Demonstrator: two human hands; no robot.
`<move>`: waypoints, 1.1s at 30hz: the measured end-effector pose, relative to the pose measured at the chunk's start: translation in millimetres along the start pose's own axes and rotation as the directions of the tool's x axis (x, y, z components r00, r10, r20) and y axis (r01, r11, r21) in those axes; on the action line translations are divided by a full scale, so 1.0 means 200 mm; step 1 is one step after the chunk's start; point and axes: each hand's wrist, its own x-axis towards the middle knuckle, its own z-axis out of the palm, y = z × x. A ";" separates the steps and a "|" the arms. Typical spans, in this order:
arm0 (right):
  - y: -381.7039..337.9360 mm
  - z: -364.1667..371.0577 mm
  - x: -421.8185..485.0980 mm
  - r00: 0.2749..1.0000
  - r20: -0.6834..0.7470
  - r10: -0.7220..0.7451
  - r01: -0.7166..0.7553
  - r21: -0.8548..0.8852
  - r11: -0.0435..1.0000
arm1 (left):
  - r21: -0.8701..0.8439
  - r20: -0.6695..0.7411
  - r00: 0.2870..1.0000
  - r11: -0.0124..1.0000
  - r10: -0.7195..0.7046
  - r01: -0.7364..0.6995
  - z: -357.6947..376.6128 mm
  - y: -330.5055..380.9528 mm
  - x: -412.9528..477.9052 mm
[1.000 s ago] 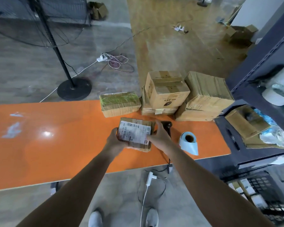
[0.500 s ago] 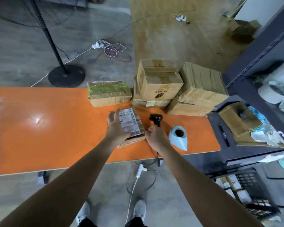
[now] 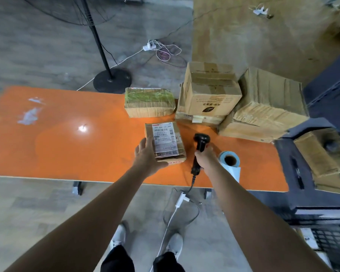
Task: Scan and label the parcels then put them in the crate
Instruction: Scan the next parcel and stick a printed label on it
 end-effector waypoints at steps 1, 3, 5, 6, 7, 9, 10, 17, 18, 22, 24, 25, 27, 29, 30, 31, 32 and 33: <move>-0.01 0.01 -0.01 1.000 0.011 -0.004 0.004 0.027 1.000 | 0.012 0.013 1.000 1.000 -0.002 0.002 0.00 0.00 0.00; -0.04 0.01 -0.05 0.999 0.008 -0.033 0.032 0.093 0.995 | 0.024 0.032 0.999 1.000 -0.004 0.003 -0.03 -0.01 0.00; -0.09 -0.01 -0.11 0.998 -0.005 -0.056 0.056 0.181 0.982 | 0.036 0.057 0.998 0.999 0.015 -0.017 -0.07 0.00 0.00; -0.12 -0.02 -0.14 0.998 -0.008 -0.059 0.059 0.220 0.974 | 0.053 0.077 0.997 0.998 0.033 -0.037 -0.10 0.01 0.01; -0.15 -0.02 -0.18 0.998 -0.010 -0.068 0.068 0.249 0.966 | 0.078 0.098 0.994 0.995 0.054 -0.062 -0.13 0.02 0.00; -0.23 -0.03 -0.26 0.995 -0.010 -0.101 0.100 0.285 0.953 | 0.117 0.127 0.988 0.988 0.089 -0.105 -0.20 0.03 -0.01; -0.28 -0.03 -0.30 0.994 -0.005 -0.111 0.108 0.283 0.953 | 0.127 0.136 0.986 0.985 0.101 -0.118 -0.23 0.03 -0.02; -0.47 -0.01 -0.55 0.985 0.054 -0.166 0.158 0.126 0.979 | 0.280 0.194 0.968 0.937 0.157 -0.208 -0.36 -0.03 -0.06; -0.48 -0.01 -0.58 0.984 0.059 -0.170 0.164 0.102 0.981 | 0.296 0.203 0.966 0.931 0.158 -0.214 -0.38 -0.04 -0.06; -0.51 0.02 -0.65 0.982 0.080 -0.169 0.160 0.110 0.981 | 0.302 0.214 0.963 0.926 0.166 -0.227 -0.44 -0.06 -0.07; -0.53 0.03 -0.68 0.984 0.062 -0.166 0.158 0.116 0.981 | 0.303 0.218 0.960 0.923 0.174 -0.236 -0.46 -0.06 -0.07; -0.54 0.04 -0.69 0.985 0.054 -0.166 0.159 0.120 0.980 | 0.305 0.221 0.959 0.921 0.177 -0.240 -0.46 -0.06 -0.07; -0.54 0.04 -0.70 0.986 0.055 -0.158 0.150 0.121 0.981 | 0.307 0.227 0.958 0.920 0.178 -0.244 -0.46 -0.07 -0.08; -0.54 0.03 -0.71 0.987 0.066 -0.149 0.139 0.133 0.981 | 0.304 0.230 0.956 0.920 0.180 -0.246 -0.46 -0.07 -0.08; -0.54 0.04 -0.70 0.986 0.069 -0.150 0.139 0.143 0.980 | 0.302 0.230 0.956 0.920 0.182 -0.248 -0.46 -0.07 -0.08; -0.54 0.04 -0.70 0.986 0.067 -0.153 0.142 0.142 0.980 | 0.301 0.230 0.955 0.920 0.185 -0.251 -0.45 -0.07 -0.08; -0.54 0.04 -0.70 0.986 0.061 -0.158 0.149 0.133 0.980 | 0.302 0.232 0.955 0.919 0.187 -0.253 -0.45 -0.07 -0.08; -0.54 0.05 -0.70 0.985 0.056 -0.163 0.155 0.126 0.980 | 0.303 0.234 0.954 0.918 0.188 -0.256 -0.45 -0.07 -0.08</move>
